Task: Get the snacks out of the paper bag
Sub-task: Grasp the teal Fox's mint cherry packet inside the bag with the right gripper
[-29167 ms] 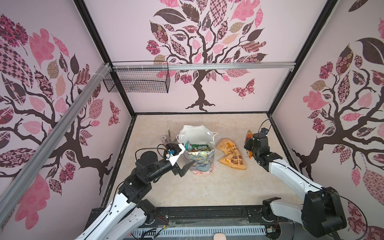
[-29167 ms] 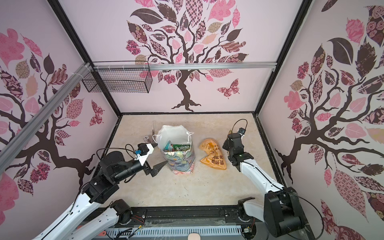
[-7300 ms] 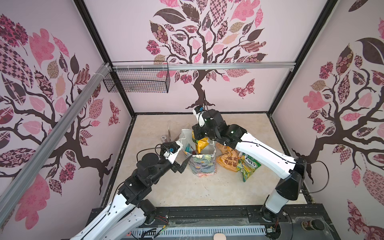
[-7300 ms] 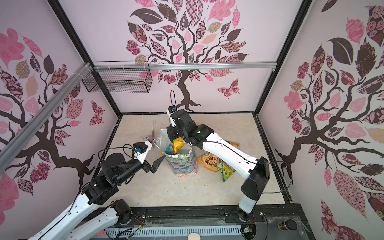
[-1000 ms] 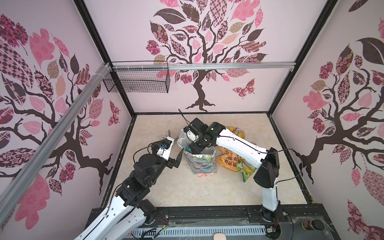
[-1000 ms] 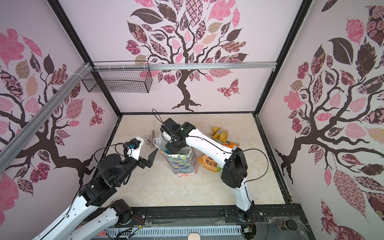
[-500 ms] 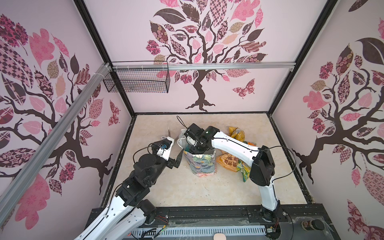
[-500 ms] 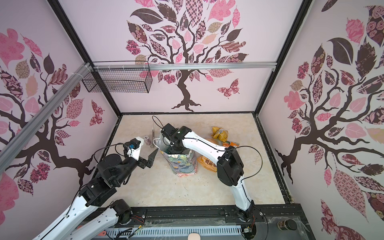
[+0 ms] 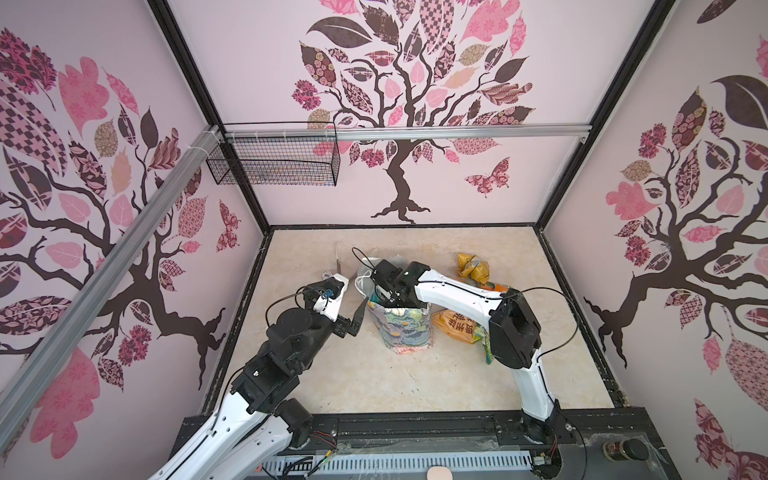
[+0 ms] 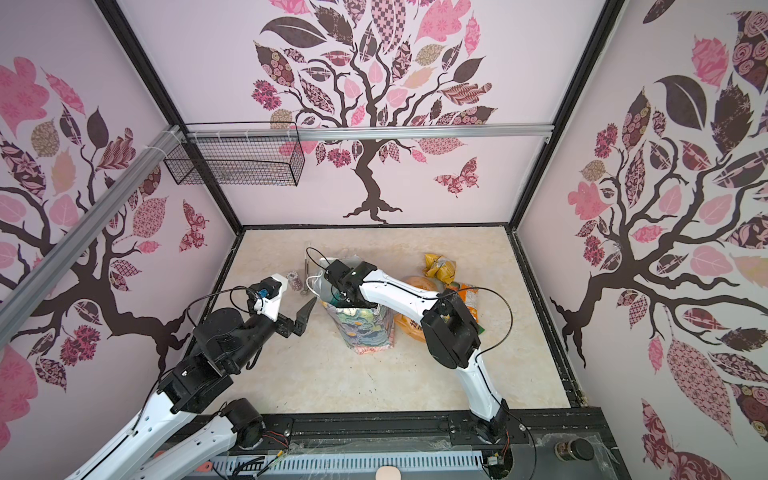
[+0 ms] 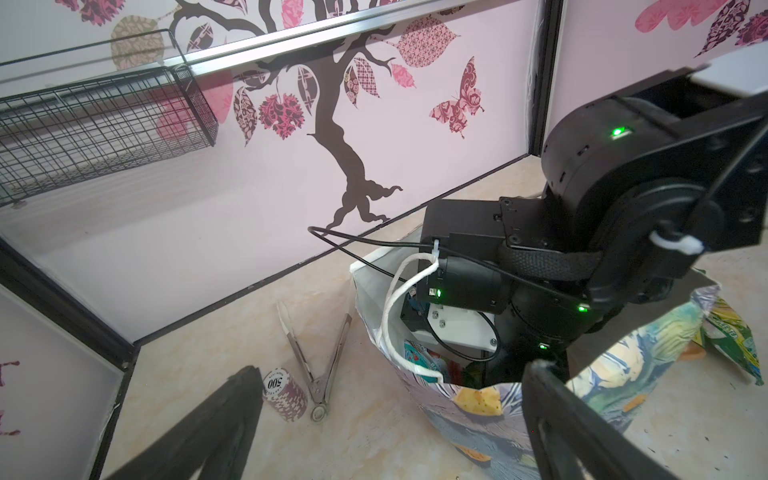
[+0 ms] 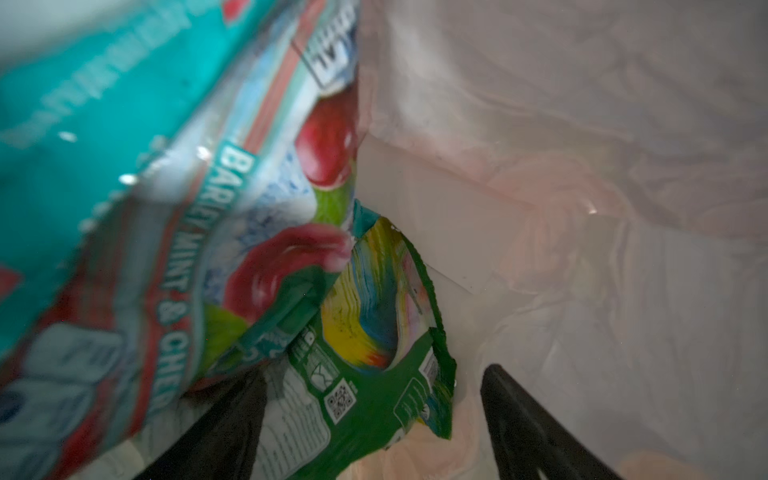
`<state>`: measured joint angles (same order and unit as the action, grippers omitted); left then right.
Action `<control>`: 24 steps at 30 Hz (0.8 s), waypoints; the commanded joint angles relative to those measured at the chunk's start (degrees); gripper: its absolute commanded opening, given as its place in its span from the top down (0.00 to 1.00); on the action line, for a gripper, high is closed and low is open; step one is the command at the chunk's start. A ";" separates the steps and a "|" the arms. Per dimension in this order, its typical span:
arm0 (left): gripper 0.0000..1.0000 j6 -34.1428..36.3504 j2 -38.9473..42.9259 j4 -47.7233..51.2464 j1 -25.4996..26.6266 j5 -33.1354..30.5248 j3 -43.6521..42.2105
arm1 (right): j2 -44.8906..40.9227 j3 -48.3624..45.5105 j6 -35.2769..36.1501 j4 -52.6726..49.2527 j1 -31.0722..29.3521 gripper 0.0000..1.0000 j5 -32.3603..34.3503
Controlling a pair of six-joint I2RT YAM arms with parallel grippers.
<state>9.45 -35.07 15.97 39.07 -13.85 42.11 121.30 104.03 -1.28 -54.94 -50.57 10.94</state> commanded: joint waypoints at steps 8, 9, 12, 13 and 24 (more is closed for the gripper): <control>0.02 0.57 0.41 -0.82 -0.23 0.48 0.61 | 0.98 -8.14 -2.70 9.26 -0.33 0.04 -0.34; 0.02 0.65 0.53 -0.83 -0.28 0.42 0.61 | 0.97 -8.93 -2.93 10.27 -0.24 0.04 -0.20; 0.01 0.63 0.69 -0.80 -0.26 0.40 0.61 | 0.86 -10.70 -3.74 12.77 0.43 0.03 -2.54; 0.02 0.65 0.63 -0.85 -0.30 0.40 0.61 | 0.86 -11.13 -4.26 13.41 0.76 0.03 -3.46; 0.02 0.74 0.65 -0.84 -0.31 0.60 0.58 | 1.76 -17.85 -6.88 21.94 2.97 0.07 -5.40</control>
<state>9.50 -34.92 15.97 39.03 -13.82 42.11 119.74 89.69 -6.81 -34.83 -48.18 4.97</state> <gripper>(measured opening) 0.985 0.949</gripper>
